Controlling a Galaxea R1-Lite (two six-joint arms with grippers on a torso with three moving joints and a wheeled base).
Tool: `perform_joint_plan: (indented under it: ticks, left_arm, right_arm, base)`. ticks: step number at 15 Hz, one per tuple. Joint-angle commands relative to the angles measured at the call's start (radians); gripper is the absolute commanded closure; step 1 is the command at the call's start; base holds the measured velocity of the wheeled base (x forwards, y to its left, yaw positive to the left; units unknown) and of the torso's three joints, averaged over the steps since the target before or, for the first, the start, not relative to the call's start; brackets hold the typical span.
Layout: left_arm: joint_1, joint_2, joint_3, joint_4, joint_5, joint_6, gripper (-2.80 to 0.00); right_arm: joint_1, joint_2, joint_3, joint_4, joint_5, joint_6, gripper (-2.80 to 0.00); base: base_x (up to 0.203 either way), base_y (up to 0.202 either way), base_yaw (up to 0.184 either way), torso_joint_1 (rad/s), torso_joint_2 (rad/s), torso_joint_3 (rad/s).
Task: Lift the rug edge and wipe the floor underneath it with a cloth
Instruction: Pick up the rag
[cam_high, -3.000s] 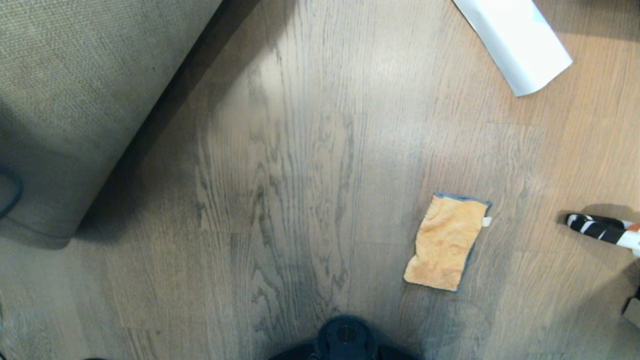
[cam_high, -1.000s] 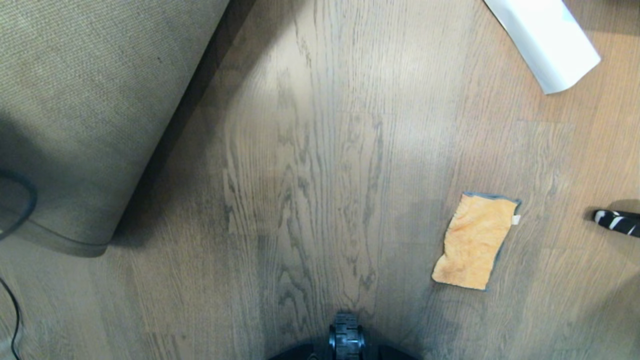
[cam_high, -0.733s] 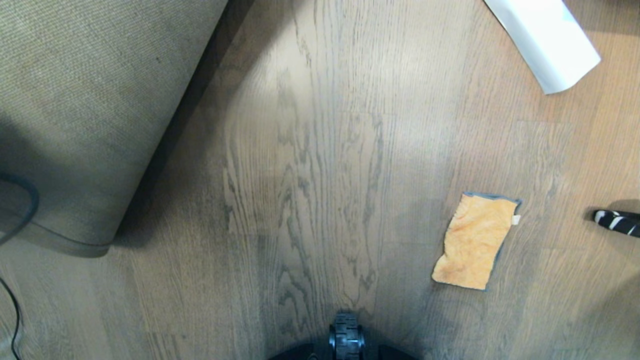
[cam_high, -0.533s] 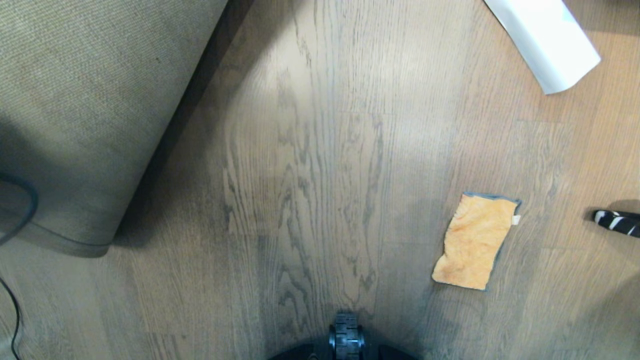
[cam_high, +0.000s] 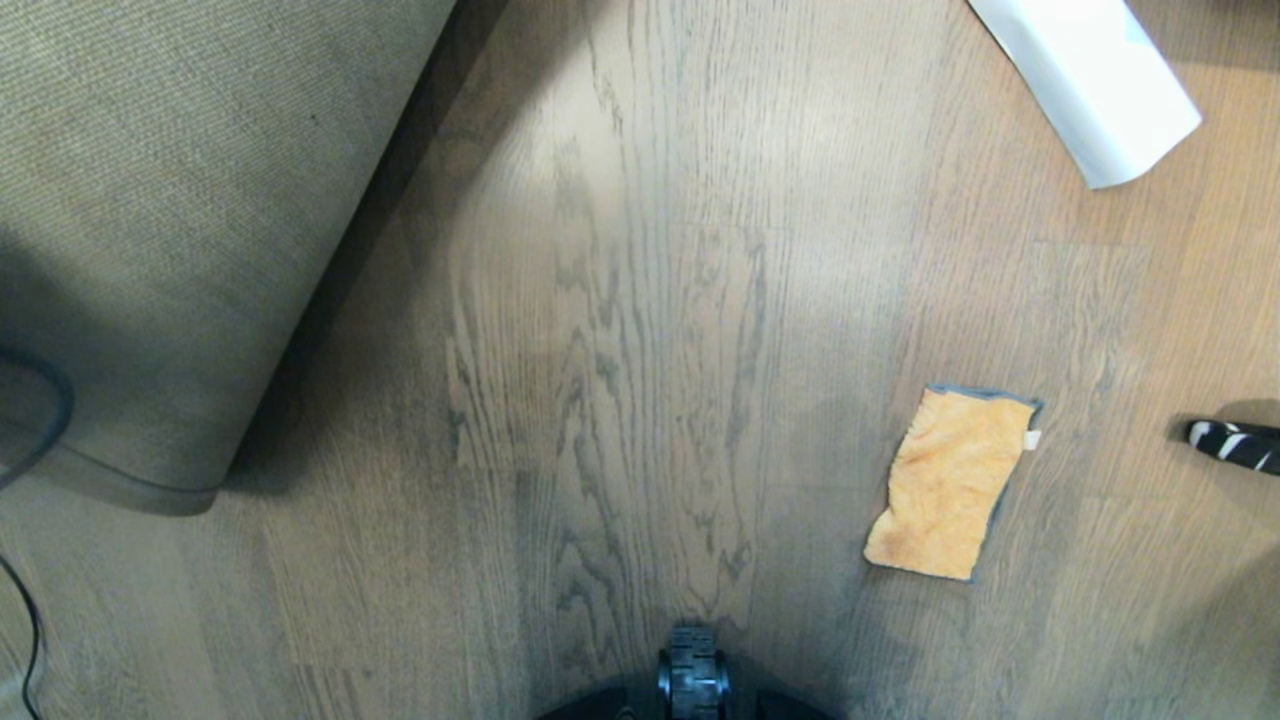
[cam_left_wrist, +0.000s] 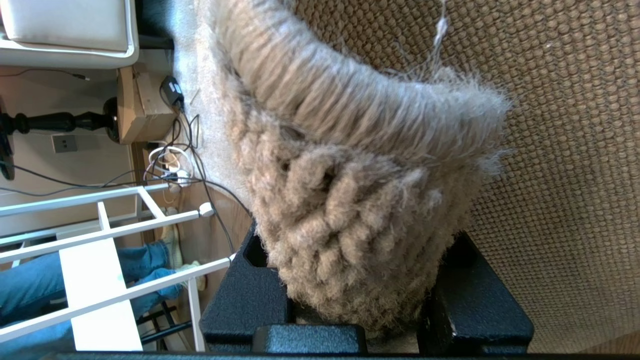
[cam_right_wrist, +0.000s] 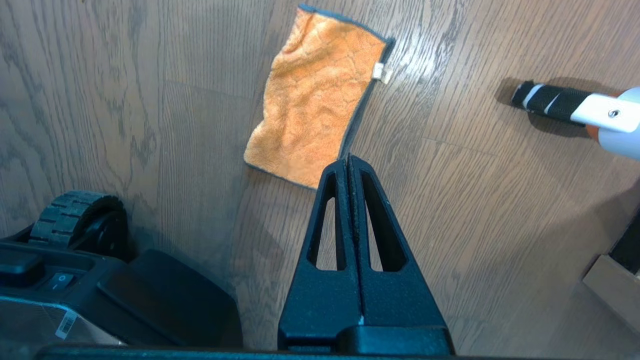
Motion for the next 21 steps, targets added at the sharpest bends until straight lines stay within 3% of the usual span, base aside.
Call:
perform_joint_plan:
  ticks: [1,5,8,16,21]
  left_arm:
    - [0.000,-0.002,-0.001,-0.006,0.003,0.002,0.00]
    - [-0.001,0.000,-0.001,-0.006,0.003,0.003,0.00]
    - [0.000,0.003,0.000,-0.006,0.003,0.002,0.00]
    - [-0.003,0.015,0.002,-0.006,0.003,0.004,0.00]
    - [-0.014,0.027,0.002,-0.005,0.003,0.007,0.00]
  right_arm:
    - [0.000,0.008,0.000,0.005,0.001,-0.002,0.00]
    - [0.001,0.127,-0.019,0.004,0.020,-0.011,0.00]
    - [0.006,0.309,-0.074,0.003,0.082,-0.013,0.00]
    - [0.012,0.711,-0.079,-0.019,0.132,-0.019,0.00]
    - [0.014,0.985,-0.028,-0.189,0.161,-0.020,0.00]
  base:
    - [0.000,0.000,0.000,0.000,0.00,0.000]
    - [0.000,0.000,0.000,0.000,0.00,0.000]
    - [0.000,0.000,0.000,0.000,0.00,0.000]
    - [0.000,0.000,0.000,0.000,0.00,0.000]
    - [0.000,0.000,0.000,0.000,0.00,0.000]
